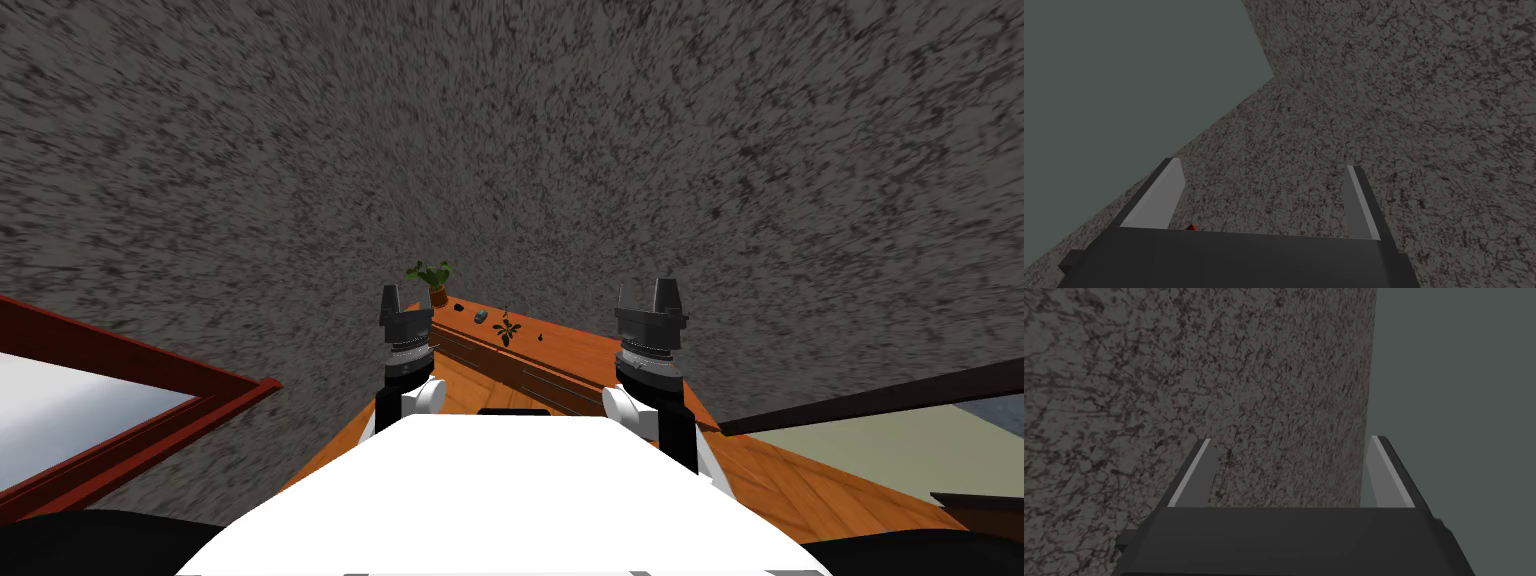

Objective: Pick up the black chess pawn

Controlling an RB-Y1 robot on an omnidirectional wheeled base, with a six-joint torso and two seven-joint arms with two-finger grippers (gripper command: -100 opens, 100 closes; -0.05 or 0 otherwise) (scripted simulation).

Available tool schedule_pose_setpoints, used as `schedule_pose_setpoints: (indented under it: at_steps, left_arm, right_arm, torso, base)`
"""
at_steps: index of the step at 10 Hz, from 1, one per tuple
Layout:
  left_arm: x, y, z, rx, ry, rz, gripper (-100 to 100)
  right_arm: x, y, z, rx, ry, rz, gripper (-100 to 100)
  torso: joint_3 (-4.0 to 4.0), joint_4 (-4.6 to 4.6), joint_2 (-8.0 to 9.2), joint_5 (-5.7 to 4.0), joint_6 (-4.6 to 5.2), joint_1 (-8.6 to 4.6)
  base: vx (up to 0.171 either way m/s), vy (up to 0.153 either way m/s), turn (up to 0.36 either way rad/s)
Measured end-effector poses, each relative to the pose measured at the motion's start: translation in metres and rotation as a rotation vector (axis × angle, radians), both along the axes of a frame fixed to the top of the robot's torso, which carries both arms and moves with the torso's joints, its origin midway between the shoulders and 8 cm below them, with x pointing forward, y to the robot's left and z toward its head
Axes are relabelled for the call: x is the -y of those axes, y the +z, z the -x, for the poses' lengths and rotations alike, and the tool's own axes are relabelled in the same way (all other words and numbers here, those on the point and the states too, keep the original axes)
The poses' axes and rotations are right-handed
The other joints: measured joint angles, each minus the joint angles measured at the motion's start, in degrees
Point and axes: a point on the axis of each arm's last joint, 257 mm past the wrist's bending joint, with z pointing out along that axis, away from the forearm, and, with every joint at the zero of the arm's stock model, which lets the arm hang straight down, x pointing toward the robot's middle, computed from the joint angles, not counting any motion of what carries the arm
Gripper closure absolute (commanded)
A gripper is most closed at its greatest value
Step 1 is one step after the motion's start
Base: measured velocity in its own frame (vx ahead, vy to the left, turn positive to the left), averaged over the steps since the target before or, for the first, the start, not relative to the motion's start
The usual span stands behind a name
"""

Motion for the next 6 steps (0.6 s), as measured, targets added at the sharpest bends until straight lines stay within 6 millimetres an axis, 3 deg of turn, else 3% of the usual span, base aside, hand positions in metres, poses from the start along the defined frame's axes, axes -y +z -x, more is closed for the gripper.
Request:
schedule_pose_setpoints:
  at_steps: [6]
  left_arm:
    - [0.0, 0.0, 0.0, 0.0, 0.0, 0.0, 0]
  right_arm:
    - [-0.012, -0.041, -0.045, -0.107, 0.011, 0.102, -100]
  torso:
    - [0.04, 0.01, 0.07, -0.04, -0.01, -0.17]
  base:
    - [-0.027, -0.036, 0.111]
